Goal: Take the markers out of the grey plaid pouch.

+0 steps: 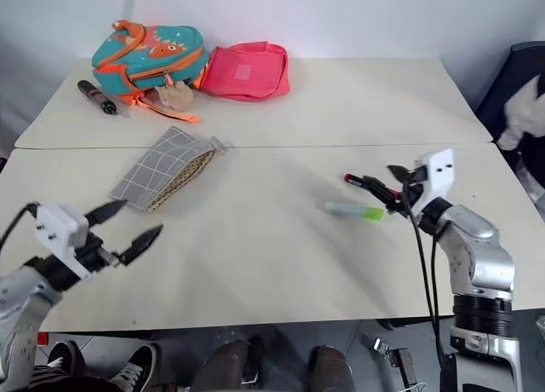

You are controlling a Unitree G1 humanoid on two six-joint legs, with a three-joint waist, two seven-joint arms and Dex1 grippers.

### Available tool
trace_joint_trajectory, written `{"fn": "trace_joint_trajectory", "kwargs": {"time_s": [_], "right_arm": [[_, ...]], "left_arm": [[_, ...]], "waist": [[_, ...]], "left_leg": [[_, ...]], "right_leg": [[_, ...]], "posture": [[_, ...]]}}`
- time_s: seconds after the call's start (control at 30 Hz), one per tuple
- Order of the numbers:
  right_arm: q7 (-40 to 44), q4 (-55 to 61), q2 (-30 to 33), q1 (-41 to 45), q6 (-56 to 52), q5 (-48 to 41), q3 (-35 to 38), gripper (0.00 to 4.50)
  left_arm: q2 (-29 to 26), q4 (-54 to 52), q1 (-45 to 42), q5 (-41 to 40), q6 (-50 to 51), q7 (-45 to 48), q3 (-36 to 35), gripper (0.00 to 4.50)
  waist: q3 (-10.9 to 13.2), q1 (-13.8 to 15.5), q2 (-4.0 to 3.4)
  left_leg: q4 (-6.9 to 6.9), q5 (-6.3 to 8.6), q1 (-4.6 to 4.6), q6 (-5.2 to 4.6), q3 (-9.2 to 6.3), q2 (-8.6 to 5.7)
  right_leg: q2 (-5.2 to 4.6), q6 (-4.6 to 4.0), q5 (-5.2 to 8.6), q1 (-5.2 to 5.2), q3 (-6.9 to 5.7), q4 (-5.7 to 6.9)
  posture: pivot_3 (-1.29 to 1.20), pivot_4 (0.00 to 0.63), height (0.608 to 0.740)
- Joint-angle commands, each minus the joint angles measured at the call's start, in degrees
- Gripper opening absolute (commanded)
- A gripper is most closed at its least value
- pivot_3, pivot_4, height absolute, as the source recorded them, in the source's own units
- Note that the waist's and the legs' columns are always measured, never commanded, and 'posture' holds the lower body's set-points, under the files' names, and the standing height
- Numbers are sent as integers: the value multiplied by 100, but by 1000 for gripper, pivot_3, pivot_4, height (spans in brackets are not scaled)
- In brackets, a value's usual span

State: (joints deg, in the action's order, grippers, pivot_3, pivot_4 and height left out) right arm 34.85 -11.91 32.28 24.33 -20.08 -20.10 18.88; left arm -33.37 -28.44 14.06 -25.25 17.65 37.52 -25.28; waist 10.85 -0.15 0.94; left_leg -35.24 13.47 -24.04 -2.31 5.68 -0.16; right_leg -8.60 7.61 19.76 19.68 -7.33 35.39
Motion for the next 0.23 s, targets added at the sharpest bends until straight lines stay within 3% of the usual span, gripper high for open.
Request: {"fn": "trace_joint_trajectory", "kwargs": {"time_s": [0.03,0.23], "right_arm": [[-507,-612,151,182,675,391,160,4455],[-937,-1241,-19,351,1239,320,375,4455]], "left_arm": [[12,-250,263,111,-239,117,179,4500],[97,-131,88,278,-505,11,454,4500]], "waist": [[0,-1,-1],[2,-7,-11]], "left_leg": [[0,-8,2,-13,1,1],[0,-9,3,-7,5,11]], "right_leg": [[0,0,0,0,2,-1],[0,-5,2,5,35,-16]], "posture": [[0,150,740],[0,150,740]]}}
